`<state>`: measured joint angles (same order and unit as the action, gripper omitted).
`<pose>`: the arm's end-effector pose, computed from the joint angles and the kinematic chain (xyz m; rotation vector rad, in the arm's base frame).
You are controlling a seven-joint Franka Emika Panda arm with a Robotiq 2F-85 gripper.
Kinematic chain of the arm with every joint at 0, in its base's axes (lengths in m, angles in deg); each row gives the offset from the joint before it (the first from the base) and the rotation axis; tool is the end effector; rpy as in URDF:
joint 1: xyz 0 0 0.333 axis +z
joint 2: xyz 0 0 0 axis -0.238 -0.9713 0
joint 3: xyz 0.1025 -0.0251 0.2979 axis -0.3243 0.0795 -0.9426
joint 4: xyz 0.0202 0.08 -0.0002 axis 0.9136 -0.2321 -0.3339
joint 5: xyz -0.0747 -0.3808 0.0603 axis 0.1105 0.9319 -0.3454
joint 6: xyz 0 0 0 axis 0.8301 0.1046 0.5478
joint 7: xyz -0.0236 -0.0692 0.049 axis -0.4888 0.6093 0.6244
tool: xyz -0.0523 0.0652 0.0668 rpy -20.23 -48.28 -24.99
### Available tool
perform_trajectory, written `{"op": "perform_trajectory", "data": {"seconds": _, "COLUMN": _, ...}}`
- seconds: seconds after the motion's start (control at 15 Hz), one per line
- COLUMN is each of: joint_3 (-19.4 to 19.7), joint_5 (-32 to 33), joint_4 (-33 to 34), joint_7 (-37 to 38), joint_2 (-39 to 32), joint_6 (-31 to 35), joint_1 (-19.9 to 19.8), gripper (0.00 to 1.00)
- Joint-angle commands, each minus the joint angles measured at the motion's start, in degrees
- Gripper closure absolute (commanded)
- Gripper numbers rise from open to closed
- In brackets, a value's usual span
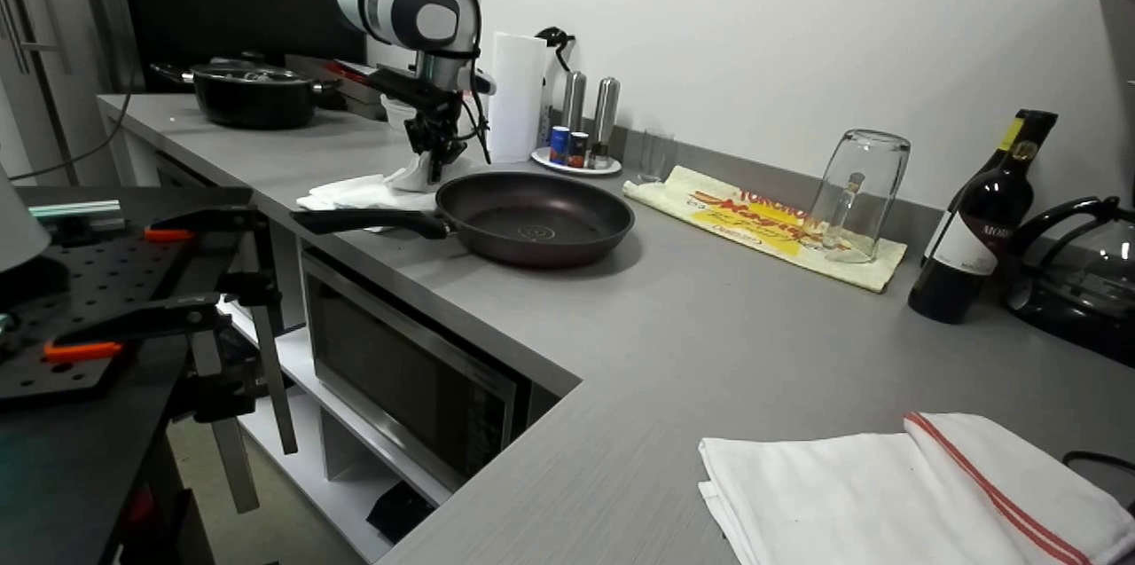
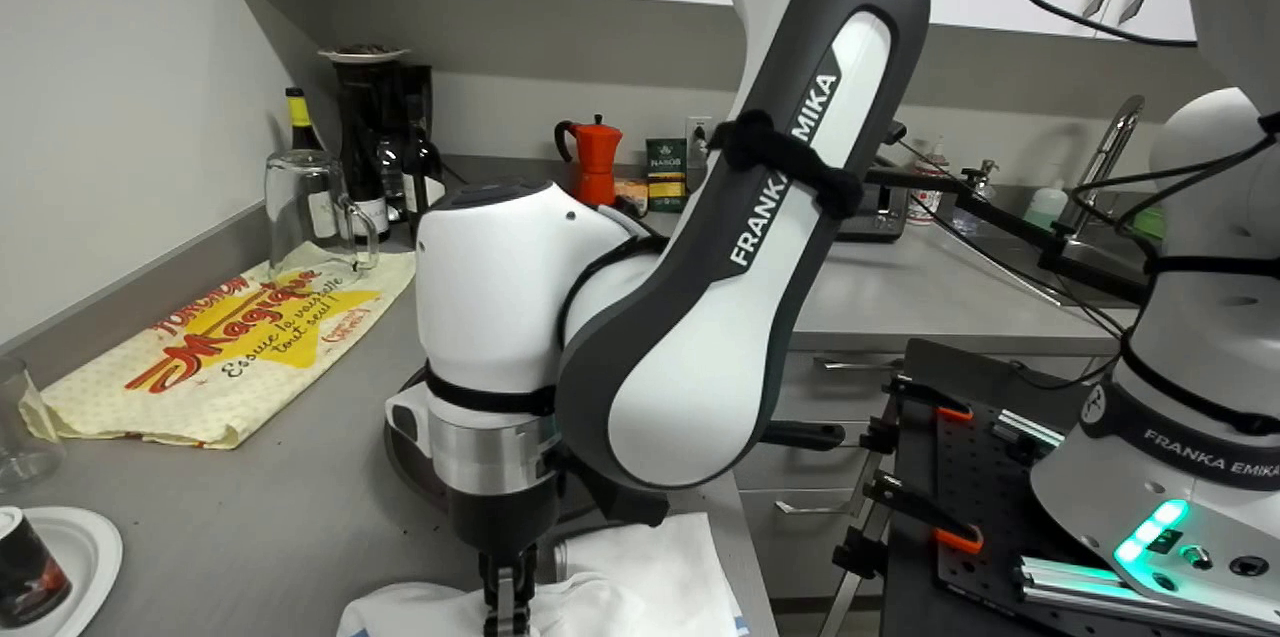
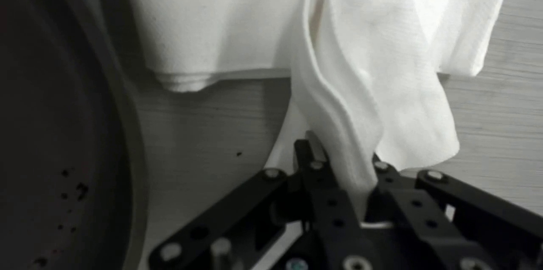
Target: Use the white and blue towel to wipe the pan
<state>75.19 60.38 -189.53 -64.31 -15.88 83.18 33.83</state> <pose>0.4678 0.3285 0.1280 -2.8615 -0.9837 0.0267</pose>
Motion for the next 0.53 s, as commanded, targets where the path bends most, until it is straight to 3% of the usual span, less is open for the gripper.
{"op": "perform_trajectory", "data": {"seconds": 0.0, "joint_3": -1.71, "joint_5": -0.09, "joint_4": -1.04, "joint_7": -2.31, "joint_2": 4.98, "joint_6": -3.31, "joint_1": -2.08, "gripper": 0.96}}
{"op": "perform_trajectory", "data": {"seconds": 0.47, "joint_3": -1.2, "joint_5": -0.59, "joint_4": -3.62, "joint_7": -6.22, "joint_2": 16.42, "joint_6": -7.67, "joint_1": -6.28, "gripper": 0.96}}
